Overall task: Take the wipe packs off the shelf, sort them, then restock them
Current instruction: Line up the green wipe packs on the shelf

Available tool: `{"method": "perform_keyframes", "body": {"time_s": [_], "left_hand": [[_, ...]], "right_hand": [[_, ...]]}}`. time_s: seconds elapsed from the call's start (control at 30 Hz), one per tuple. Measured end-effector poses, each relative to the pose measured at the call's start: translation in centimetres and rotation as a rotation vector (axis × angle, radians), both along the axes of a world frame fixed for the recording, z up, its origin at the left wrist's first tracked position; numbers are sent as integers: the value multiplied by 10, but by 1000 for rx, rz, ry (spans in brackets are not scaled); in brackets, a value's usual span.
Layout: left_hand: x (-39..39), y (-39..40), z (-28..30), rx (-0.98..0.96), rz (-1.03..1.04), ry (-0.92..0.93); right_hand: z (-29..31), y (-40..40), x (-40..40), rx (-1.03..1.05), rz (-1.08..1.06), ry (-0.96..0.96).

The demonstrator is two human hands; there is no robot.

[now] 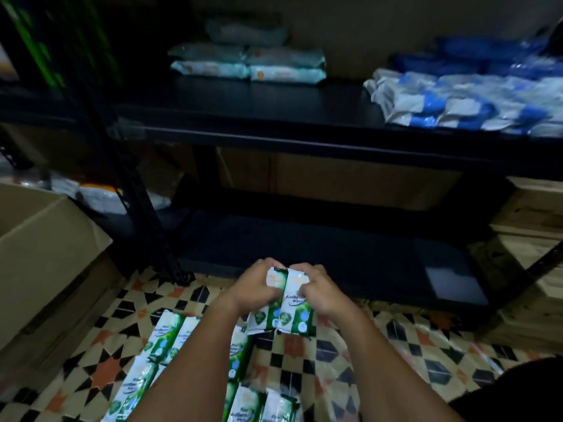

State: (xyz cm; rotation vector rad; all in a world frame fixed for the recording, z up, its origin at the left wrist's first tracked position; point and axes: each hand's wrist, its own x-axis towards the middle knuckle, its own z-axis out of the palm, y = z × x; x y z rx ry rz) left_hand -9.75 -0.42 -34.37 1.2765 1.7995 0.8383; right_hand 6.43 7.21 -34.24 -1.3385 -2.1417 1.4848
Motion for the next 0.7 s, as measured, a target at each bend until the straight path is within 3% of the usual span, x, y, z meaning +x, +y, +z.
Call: {"method": "perform_keyframes", "body": {"time_s": [0.47, 0.7], "left_hand": [[-26, 16, 220, 456, 6, -51], [-40, 48, 301, 546, 65, -7]], "right_hand": [[235, 27, -5, 515, 34, 226], [323, 50, -9, 377, -91, 434]]}}
